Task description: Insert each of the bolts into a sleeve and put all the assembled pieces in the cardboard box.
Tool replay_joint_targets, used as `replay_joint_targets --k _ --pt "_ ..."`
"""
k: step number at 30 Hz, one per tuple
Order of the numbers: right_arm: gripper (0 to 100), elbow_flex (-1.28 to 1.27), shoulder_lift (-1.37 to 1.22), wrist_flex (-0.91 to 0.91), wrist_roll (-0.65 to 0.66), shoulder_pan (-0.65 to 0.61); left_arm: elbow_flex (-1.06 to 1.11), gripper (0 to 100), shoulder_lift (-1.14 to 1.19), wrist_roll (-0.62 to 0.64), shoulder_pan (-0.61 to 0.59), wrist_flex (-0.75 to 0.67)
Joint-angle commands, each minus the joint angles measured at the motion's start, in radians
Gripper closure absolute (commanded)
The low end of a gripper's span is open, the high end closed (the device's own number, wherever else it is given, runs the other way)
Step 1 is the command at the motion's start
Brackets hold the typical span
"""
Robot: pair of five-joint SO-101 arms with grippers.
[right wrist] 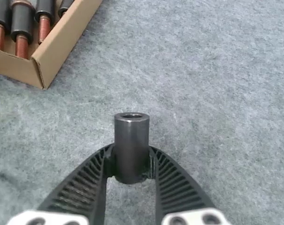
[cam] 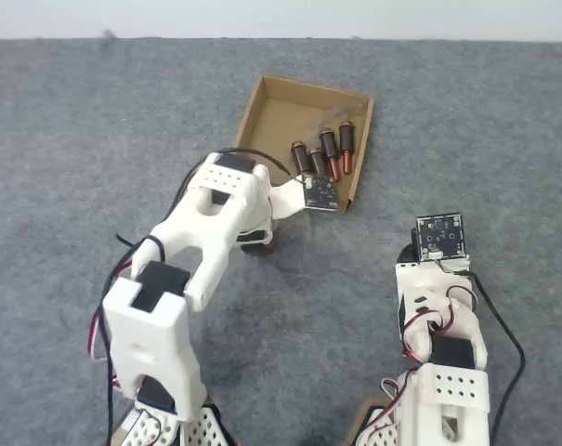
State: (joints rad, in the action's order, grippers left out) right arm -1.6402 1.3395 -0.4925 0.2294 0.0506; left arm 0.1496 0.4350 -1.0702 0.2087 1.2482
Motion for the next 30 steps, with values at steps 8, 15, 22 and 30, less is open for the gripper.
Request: replay_joint_targets --k 8,15,22,30 --pt "99.3 -0.009 0.033 0.045 0.011 -0.007 -0.073 99 -0.009 0.141 0.031 0.068" --pt "99.3 -0.023 0.033 0.07 0.005 -0.007 -0.018 99 -0.069 0.69 0.069 -0.052" --pt "99.3 -0.025 0.033 0.07 0.005 -0.007 0.188 99 -0.256 0.888 0.064 -0.175" --pt "99.3 -0.046 0.033 0.096 0.009 -0.051 0.53 99 -0.603 0.976 -0.02 -0.411"
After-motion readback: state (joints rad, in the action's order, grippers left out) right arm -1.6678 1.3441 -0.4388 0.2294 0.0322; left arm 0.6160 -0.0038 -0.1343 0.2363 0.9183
